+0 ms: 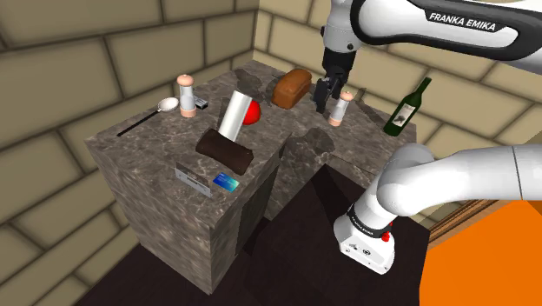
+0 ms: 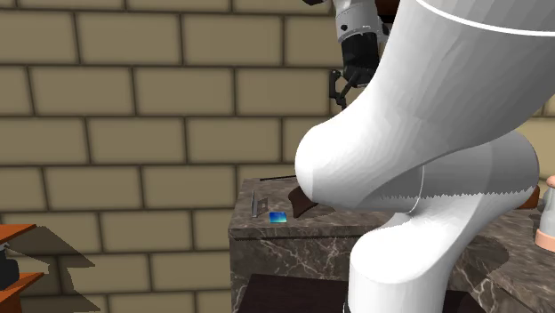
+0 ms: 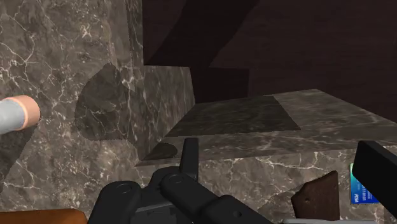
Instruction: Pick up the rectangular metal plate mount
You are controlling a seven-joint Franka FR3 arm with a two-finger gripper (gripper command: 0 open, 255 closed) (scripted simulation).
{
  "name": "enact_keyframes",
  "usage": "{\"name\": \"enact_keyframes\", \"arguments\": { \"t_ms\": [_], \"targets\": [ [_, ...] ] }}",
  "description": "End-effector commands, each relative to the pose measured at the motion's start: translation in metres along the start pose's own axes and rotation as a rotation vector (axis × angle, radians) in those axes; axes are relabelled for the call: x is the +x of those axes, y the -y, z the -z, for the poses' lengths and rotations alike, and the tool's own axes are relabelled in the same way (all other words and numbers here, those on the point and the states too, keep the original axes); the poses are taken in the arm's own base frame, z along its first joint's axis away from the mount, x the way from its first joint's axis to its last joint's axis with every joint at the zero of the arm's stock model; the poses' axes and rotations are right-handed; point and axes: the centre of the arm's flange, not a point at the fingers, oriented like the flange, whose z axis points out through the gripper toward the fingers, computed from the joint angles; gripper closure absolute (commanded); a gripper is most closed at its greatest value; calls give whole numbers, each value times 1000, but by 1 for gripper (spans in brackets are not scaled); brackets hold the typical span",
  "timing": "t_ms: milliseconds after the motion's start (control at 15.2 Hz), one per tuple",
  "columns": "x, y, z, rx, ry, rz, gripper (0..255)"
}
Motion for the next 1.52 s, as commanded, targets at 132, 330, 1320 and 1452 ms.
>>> {"name": "enact_keyframes", "arguments": {
  "t_ms": [132,330,1320,1452],
  "targets": [
    [8,18,-15,7,-12,-2,0],
    [20,46,-37,18,-29,-6,0],
    [87,187,-141,74,-116,-25,0],
    [97,206,-154,81,-127,-27,0]
  ]
}}
